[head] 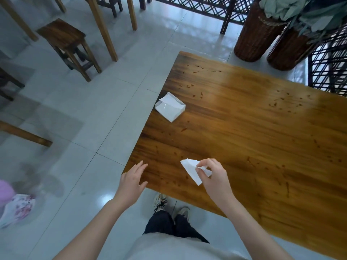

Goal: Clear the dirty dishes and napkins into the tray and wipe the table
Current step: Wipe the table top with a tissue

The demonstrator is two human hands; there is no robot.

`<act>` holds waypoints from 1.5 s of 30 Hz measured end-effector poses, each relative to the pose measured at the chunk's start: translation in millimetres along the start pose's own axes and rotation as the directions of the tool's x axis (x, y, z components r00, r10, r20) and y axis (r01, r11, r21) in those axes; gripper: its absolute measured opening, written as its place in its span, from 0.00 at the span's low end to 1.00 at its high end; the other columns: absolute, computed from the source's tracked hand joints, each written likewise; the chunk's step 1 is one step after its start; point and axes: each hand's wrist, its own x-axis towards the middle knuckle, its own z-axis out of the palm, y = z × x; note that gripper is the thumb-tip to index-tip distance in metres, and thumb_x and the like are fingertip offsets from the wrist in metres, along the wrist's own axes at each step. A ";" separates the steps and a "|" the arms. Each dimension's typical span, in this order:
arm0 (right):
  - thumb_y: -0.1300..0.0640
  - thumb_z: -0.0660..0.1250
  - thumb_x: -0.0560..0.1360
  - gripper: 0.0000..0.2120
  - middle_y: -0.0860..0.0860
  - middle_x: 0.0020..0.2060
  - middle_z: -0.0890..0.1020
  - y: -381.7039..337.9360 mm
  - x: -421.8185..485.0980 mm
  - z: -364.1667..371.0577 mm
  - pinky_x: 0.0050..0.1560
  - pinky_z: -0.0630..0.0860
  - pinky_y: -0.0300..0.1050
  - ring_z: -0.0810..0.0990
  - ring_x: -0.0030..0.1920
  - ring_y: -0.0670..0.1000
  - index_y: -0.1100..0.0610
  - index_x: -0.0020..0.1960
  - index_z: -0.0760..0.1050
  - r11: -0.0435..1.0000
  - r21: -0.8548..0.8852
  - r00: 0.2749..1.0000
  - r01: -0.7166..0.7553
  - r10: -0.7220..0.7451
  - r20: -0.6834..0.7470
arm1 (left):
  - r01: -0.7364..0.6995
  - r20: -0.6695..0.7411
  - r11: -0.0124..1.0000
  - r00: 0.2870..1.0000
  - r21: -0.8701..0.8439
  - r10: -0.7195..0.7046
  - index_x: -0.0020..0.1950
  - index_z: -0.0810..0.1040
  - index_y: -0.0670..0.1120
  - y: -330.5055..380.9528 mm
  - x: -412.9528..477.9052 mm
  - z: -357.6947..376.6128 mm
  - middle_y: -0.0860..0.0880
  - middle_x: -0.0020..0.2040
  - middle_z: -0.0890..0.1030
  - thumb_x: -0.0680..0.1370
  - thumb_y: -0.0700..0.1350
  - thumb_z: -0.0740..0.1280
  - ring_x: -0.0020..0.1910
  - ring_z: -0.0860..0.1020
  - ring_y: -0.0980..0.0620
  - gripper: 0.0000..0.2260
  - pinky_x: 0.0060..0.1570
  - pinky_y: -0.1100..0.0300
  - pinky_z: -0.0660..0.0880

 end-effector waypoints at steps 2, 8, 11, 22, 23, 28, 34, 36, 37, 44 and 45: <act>0.58 0.68 0.76 0.05 0.43 0.48 0.77 0.6 -6.0 13.8 0.49 0.72 0.34 0.74 0.51 0.44 0.48 0.45 0.75 1.000 0.014 0.999 -0.022 0.022 0.027 | -0.002 0.012 1.000 1.000 0.026 0.002 0.77 0.60 0.52 -0.3 0.7 -0.2 0.52 0.78 0.57 0.80 0.49 0.64 0.77 0.56 0.51 0.26 0.72 0.50 0.57; 0.56 0.67 0.77 0.03 0.46 0.54 0.79 1.1 -14.7 61.9 0.56 0.73 0.39 0.74 0.56 0.46 0.53 0.50 0.79 0.992 -0.044 0.989 -0.119 0.122 0.083 | -0.043 0.077 0.985 0.997 0.167 0.031 0.79 0.53 0.53 -15.6 14.4 -9.3 0.52 0.80 0.48 0.81 0.52 0.61 0.78 0.51 0.49 0.29 0.72 0.49 0.58; 0.56 0.66 0.77 0.04 0.47 0.57 0.78 2.0 -17.4 85.7 0.55 0.70 0.36 0.73 0.59 0.46 0.51 0.51 0.78 0.977 -0.040 0.976 -0.210 0.212 0.049 | -0.087 0.172 0.962 0.984 0.258 0.043 0.79 0.47 0.53 -23.1 23.7 -11.9 0.52 0.80 0.44 0.81 0.54 0.60 0.78 0.49 0.48 0.31 0.72 0.47 0.57; 0.62 0.65 0.78 0.15 0.55 0.67 0.73 13.2 -26.1 113.3 0.68 0.65 0.48 0.68 0.69 0.54 0.58 0.64 0.75 0.933 -0.243 0.956 -0.266 0.224 -0.188 | -0.278 0.303 0.914 0.935 0.296 0.187 0.79 0.47 0.53 -33.3 53.1 -17.4 0.52 0.80 0.44 0.82 0.51 0.61 0.78 0.47 0.47 0.31 0.73 0.45 0.53; 0.61 0.63 0.79 0.15 0.55 0.68 0.72 15.2 -25.8 115.7 0.69 0.64 0.47 0.67 0.70 0.53 0.58 0.66 0.74 0.927 -0.269 0.961 -0.260 0.223 -0.161 | -0.297 0.319 0.901 0.928 0.315 0.195 0.79 0.46 0.53 -33.1 55.7 -18.0 0.52 0.80 0.43 0.82 0.51 0.61 0.78 0.47 0.46 0.32 0.73 0.45 0.53; 0.59 0.58 0.81 0.17 0.53 0.70 0.70 20.0 -24.6 123.1 0.67 0.65 0.45 0.65 0.70 0.53 0.57 0.70 0.70 0.913 -0.296 0.959 -0.281 0.253 -0.129 | -0.353 0.368 0.874 0.902 0.333 0.224 0.79 0.46 0.53 -30.8 64.4 -21.4 0.50 0.80 0.43 0.81 0.52 0.61 0.78 0.46 0.46 0.32 0.74 0.46 0.52; 0.64 0.61 0.79 0.13 0.54 0.62 0.76 12.4 -27.0 136.5 0.42 0.75 0.46 0.72 0.55 0.56 0.61 0.62 0.75 0.926 -0.319 0.976 -0.204 0.166 -0.141 | -0.360 0.390 0.880 0.892 0.311 0.227 0.79 0.49 0.55 -27.5 70.5 -25.9 0.50 0.80 0.45 0.80 0.51 0.64 0.78 0.48 0.44 0.33 0.74 0.47 0.52; 0.67 0.63 0.77 0.13 0.55 0.60 0.78 5.1 -31.2 145.4 0.41 0.76 0.46 0.74 0.52 0.56 0.64 0.62 0.76 0.936 -0.304 0.982 -0.175 0.143 -0.126 | -0.360 0.391 0.882 0.891 0.303 0.230 0.79 0.50 0.55 -27.6 71.0 -27.4 0.51 0.80 0.46 0.80 0.51 0.65 0.78 0.48 0.45 0.33 0.74 0.48 0.52; 0.70 0.64 0.76 0.15 0.56 0.61 0.78 0.5 -33.7 150.5 0.42 0.77 0.46 0.75 0.52 0.56 0.65 0.62 0.75 0.942 -0.298 0.986 -0.153 0.126 -0.108 | -0.358 0.389 0.884 0.892 0.299 0.229 0.79 0.50 0.55 -27.5 71.1 -27.7 0.51 0.80 0.46 0.80 0.51 0.65 0.78 0.48 0.45 0.33 0.74 0.48 0.53; 0.79 0.62 0.71 0.33 0.57 0.66 0.73 -24.2 -27.7 180.0 0.52 0.78 0.48 0.73 0.59 0.57 0.64 0.73 0.62 0.956 -0.295 0.999 -0.010 0.021 0.033 | -0.350 0.384 0.894 0.894 0.279 0.230 0.79 0.51 0.54 -25.6 69.4 -31.1 0.50 0.80 0.47 0.79 0.49 0.66 0.78 0.49 0.44 0.33 0.74 0.48 0.55; 0.77 0.63 0.71 0.33 0.57 0.65 0.73 -24.1 -25.2 180.1 0.51 0.77 0.47 0.73 0.58 0.56 0.63 0.74 0.62 0.948 -0.318 0.998 0.002 0.016 0.053 | -0.353 0.382 0.892 0.894 0.281 0.234 0.79 0.52 0.54 -25.7 69.3 -31.3 0.50 0.80 0.47 0.79 0.50 0.66 0.78 0.49 0.44 0.33 0.74 0.48 0.56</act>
